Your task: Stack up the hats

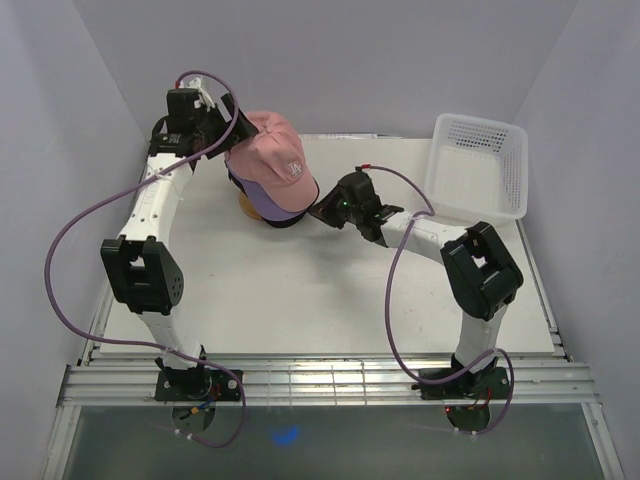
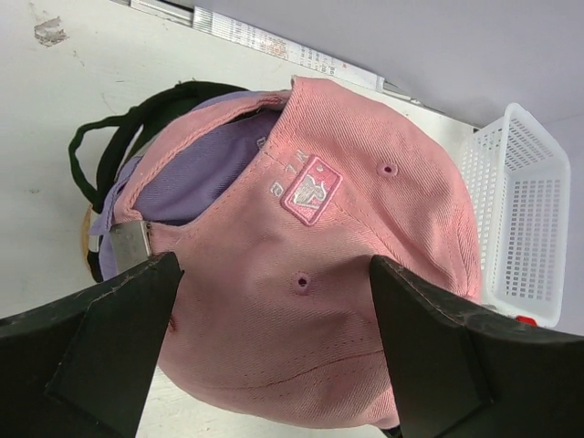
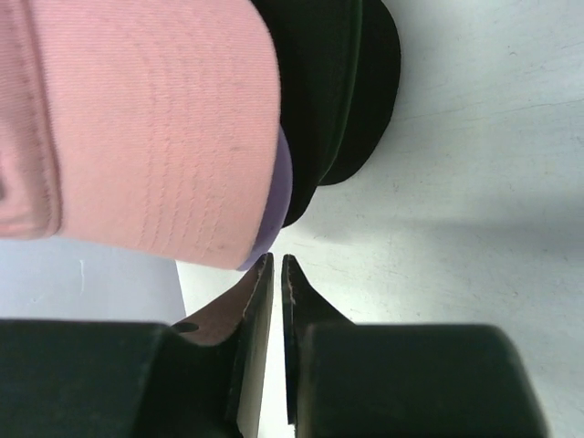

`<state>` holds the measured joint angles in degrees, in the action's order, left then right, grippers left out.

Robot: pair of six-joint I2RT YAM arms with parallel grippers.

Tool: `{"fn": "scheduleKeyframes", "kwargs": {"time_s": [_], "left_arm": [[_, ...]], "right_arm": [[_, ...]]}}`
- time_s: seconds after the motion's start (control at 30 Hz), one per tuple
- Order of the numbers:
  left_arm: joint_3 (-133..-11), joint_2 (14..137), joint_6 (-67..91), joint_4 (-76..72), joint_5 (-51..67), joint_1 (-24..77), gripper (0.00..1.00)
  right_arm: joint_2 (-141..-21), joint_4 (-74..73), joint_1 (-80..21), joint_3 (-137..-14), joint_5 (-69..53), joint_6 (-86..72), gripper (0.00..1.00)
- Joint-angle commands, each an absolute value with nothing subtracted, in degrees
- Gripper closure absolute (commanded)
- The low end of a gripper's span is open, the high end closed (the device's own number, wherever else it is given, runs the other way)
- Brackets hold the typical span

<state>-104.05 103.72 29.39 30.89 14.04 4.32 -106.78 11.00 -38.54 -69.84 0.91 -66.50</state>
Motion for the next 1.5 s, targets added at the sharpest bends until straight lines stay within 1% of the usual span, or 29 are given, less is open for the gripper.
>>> {"fn": "scheduleKeyframes", "kwargs": {"time_s": [0.0, 0.17, 0.2, 0.43, 0.5, 0.53, 0.57, 0.6, 0.67, 0.87, 0.97, 1.23, 1.4, 1.47], "left_arm": [[-106.52, 103.89, 28.74, 33.22, 12.30, 2.90, 0.04], [-108.89, 103.97, 28.57, 33.66, 12.92, 2.64, 0.04], [-109.85, 103.97, 28.48, 34.01, 12.75, 2.64, 0.04], [-112.32, 105.29, 28.30, 34.89, 11.96, 2.11, 0.03], [-112.32, 105.47, 28.04, 34.89, 11.08, 2.02, 0.03], [-112.32, 105.73, 28.04, 34.89, 11.16, 1.93, 0.03], [-112.41, 105.91, 28.12, 34.89, 11.25, 1.76, 0.04], [-112.41, 106.26, 28.21, 34.98, 10.99, 1.67, 0.04], [-111.80, 106.61, 28.30, 34.89, 11.16, 1.67, 0.05], [-109.26, 107.75, 28.21, 34.72, 8.89, 1.58, 0.07], [-108.63, 108.19, 28.30, 34.63, 8.26, 1.32, 0.07], [-108.46, 109.34, 29.18, 35.42, 6.60, 0.53, 0.09], [-110.03, 109.51, 29.18, 35.33, 8.17, 0.35, 0.08], [-111.44, 109.42, 28.92, 35.51, 8.61, 0.35, 0.08]], "right_arm": [[-101.26, 9.32, -38.58, -70.31, 1.23, -60.83, 0.83], [-99.14, 6.69, -38.58, -72.50, 1.14, -56.09, 0.74], [-98.97, 5.72, -38.58, -73.47, 1.32, -55.38, 0.71], [-100.98, 0.44, -37.62, -81.64, 0.62, -50.63, 0.57], [-102.99, -2.09, -37.53, -86.73, 0.62, -48.88, 0.52], [-103.96, -3.33, -37.53, -89.01, 0.62, -47.48, 0.52], [-105.37, -4.82, -37.53, -94.51, -1.13, -46.85, 0.51], [-108.34, -8.49, -37.53, -97.35, -1.58, -46.50, 0.50], [-111.25, -11.06, -37.53, -104.81, -2.63, -45.70, 0.49], [-123.20, -18.37, -37.62, -119.68, -6.22, -45.44, 0.48], [-124.10, -18.46, -38.23, -119.71, -6.86, -45.53, 0.48], [-121.29, -14.86, -40.25, -112.07, -6.59, -44.30, 0.48], [-119.36, -15.38, -40.17, -113.20, -4.75, -43.33, 0.48], [-118.22, -15.21, -40.17, -113.55, -4.13, -42.89, 0.46]]}}
